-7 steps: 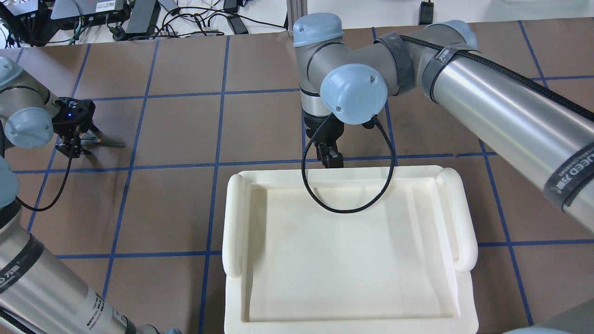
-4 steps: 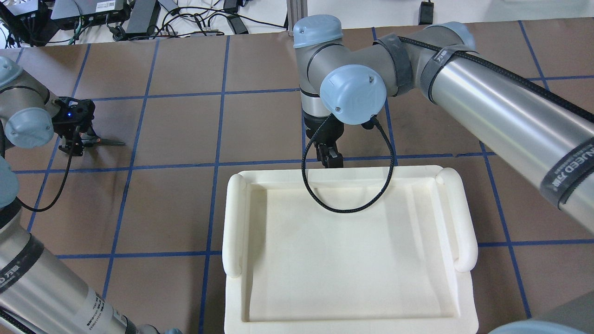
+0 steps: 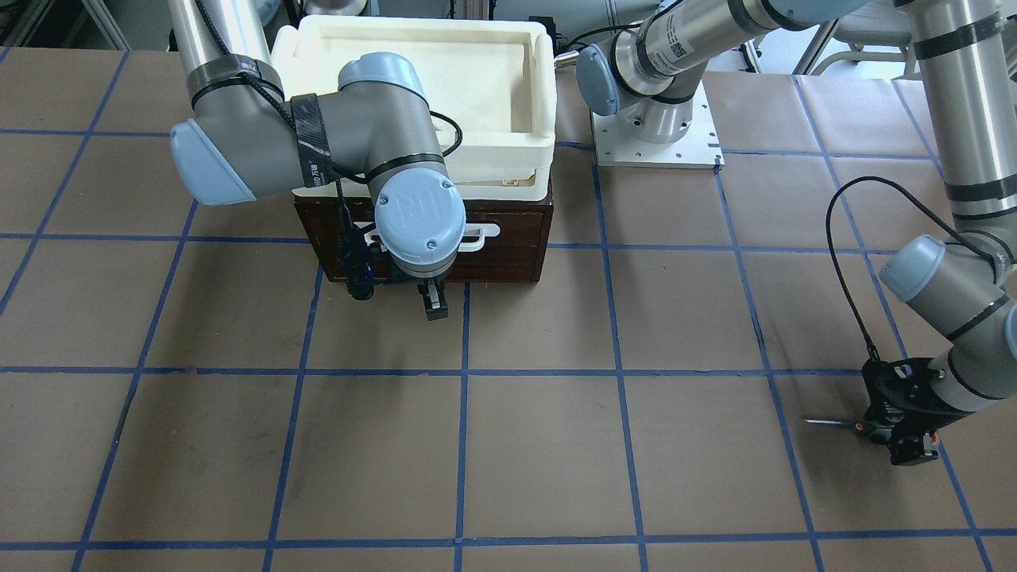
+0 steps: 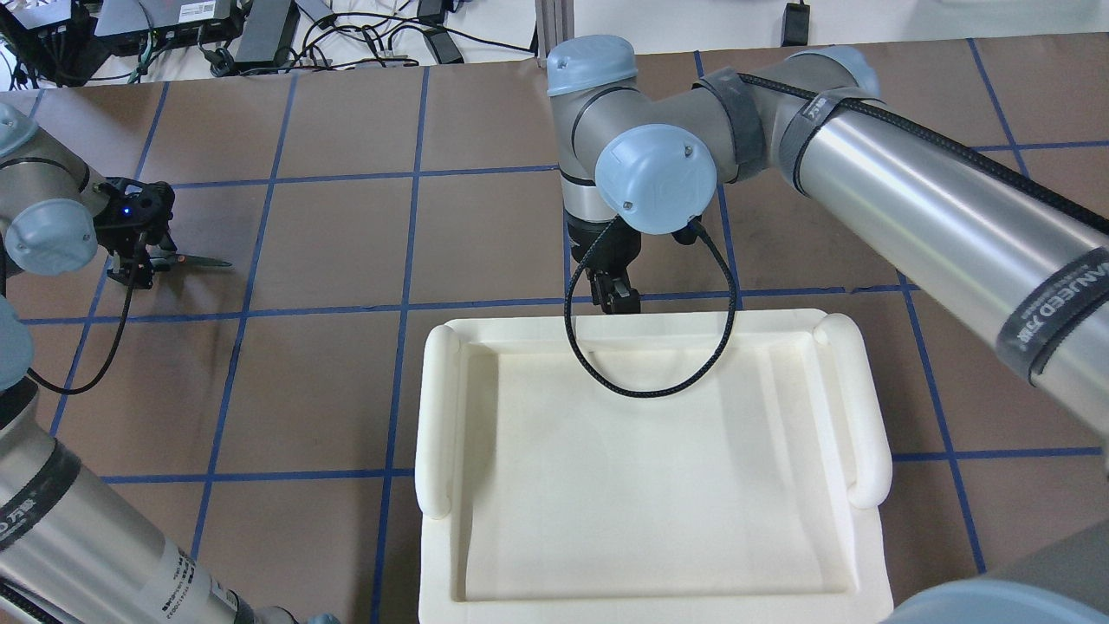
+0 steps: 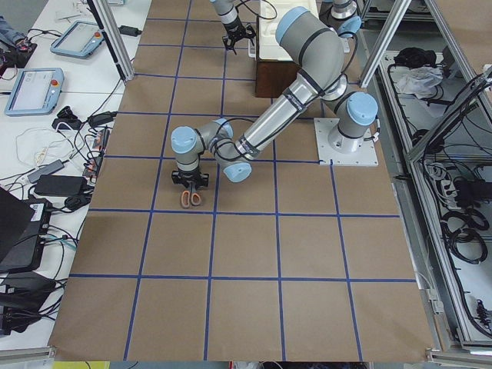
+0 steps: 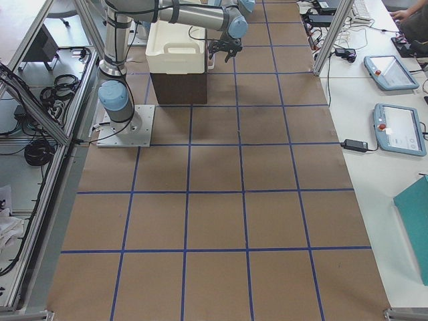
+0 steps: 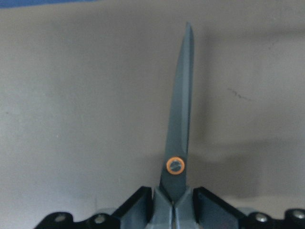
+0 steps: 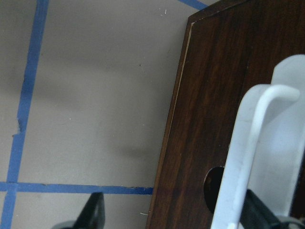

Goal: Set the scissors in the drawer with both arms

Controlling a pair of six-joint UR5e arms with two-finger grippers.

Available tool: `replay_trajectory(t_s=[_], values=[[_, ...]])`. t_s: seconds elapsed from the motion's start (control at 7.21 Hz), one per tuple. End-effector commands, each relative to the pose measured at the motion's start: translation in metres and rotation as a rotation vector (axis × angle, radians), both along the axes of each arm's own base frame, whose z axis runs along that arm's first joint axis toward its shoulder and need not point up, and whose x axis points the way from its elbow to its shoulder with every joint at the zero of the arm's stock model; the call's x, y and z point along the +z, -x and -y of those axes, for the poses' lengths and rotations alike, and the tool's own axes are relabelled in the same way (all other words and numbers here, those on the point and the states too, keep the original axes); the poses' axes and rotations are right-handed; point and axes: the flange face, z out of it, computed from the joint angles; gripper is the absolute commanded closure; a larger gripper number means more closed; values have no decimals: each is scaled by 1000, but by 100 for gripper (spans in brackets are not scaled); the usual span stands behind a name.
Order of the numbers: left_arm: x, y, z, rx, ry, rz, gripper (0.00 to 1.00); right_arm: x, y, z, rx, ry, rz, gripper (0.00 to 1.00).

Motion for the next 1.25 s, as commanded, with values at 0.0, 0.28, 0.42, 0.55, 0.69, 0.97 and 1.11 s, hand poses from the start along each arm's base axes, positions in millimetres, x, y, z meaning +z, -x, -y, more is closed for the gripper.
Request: replay_trajectory(t_s=[0.0,0.28,0.42,0.55,0.69,0.97,1.11], values=[[32,15,2,7,40,-8,82,-4,0,1,1,-5,-1,0],[87,30,-11,19,47,-48,82,-6,-1,1,1,-11,-2,0],[121,51,-15,74,58,-42,82,-6,-1,1,1,-9,-2,0],[150,81,-18,101,67,-42,82,-7,-1,2,1,-8,-1,0],[175,109,-27,153,59,-55,82,-7,-1,3,5,0,0,0],[222,169,-52,194,22,-77,82,-6,-1,4,28,3,13,0],[247,200,-65,233,33,-82,82,-7,-1,5,40,7,18,0]])
